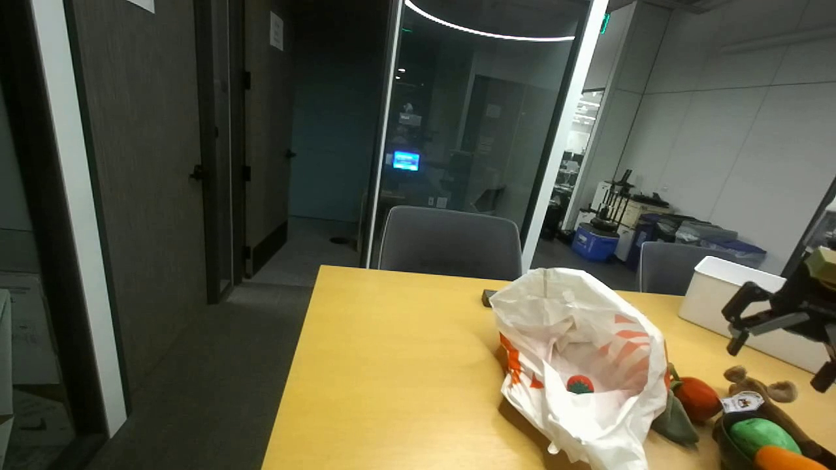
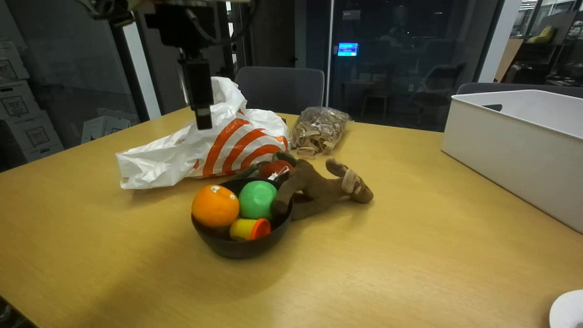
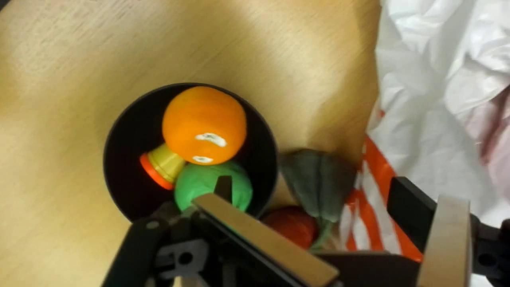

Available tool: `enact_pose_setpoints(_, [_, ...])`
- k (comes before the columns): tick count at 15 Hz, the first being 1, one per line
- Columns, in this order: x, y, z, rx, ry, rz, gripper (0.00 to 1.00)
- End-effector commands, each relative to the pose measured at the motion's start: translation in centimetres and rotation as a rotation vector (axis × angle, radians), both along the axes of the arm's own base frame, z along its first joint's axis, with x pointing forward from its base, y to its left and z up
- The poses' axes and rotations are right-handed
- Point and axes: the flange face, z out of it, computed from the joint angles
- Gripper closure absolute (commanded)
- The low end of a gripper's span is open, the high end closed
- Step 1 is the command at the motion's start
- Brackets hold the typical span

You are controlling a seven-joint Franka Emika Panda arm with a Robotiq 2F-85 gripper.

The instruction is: Pick up all the contents of the plastic bag one by one and put them into the black bowl

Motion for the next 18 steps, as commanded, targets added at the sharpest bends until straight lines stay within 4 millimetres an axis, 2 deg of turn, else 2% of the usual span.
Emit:
enact_pose_setpoints(1, [0.7, 7.7, 4.2, -0.002, -0.096, 0.181, 0.0])
enact_pose_setpoints(2, [1.5, 10.5, 4.3, -0.005, -0.113, 0.235, 0.0])
enact_pose_setpoints(5, [3.2, 16.8, 4.3, -0.015, -0.166, 0.403, 0.0])
enact_pose_setpoints(7, [4.6, 19.5, 3.6, -0.02, -0.209, 0.507, 0.0])
enact_pose_setpoints(8, [5.5, 20.2, 2.8, -0.013, -0.226, 0.53, 0.0])
enact_pose_setpoints(12, [8.5, 19.5, -1.0, 0.007, -0.205, 0.55, 0.0])
enact_pose_setpoints(18, [11.0, 17.6, -7.0, 0.034, -0.135, 0.541, 0.0])
